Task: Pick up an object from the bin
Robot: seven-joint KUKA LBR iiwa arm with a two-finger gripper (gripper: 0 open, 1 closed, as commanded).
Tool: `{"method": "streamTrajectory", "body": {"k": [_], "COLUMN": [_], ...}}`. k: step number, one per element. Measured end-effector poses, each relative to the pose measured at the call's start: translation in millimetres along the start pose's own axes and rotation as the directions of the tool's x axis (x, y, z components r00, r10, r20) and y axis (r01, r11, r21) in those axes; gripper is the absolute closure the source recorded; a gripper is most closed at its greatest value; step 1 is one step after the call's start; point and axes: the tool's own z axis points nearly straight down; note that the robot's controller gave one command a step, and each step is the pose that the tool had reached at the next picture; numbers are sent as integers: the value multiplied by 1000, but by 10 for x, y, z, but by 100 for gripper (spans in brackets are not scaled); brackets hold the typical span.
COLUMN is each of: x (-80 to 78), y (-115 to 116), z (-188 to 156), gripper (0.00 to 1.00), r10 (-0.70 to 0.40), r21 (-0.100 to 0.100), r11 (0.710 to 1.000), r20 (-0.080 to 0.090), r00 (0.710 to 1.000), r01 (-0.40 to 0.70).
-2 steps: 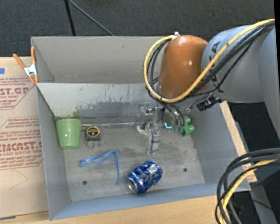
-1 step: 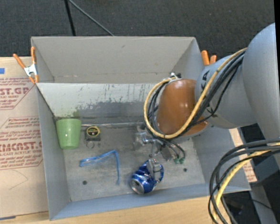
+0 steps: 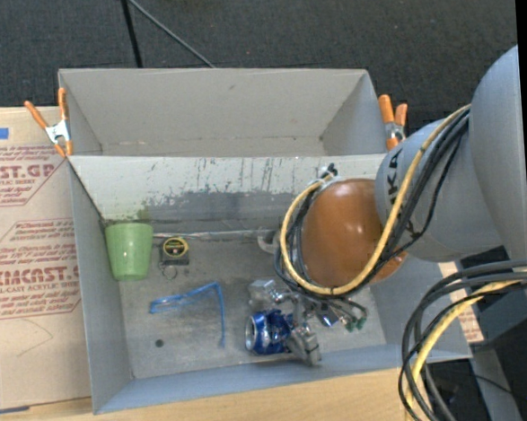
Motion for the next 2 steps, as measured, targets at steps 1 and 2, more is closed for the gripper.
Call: {"method": "streamTrajectory", "body": {"k": [1,2], "x": [29,65], "y": [10,-144], "z": [10,-1395], "gripper": [100,100], "r10": [1,-13], "r21": [-4,2], "r11": [1000,1000], "r20": [-12,-6], "r00": [1000,1000], "r01": [-1,13]}}
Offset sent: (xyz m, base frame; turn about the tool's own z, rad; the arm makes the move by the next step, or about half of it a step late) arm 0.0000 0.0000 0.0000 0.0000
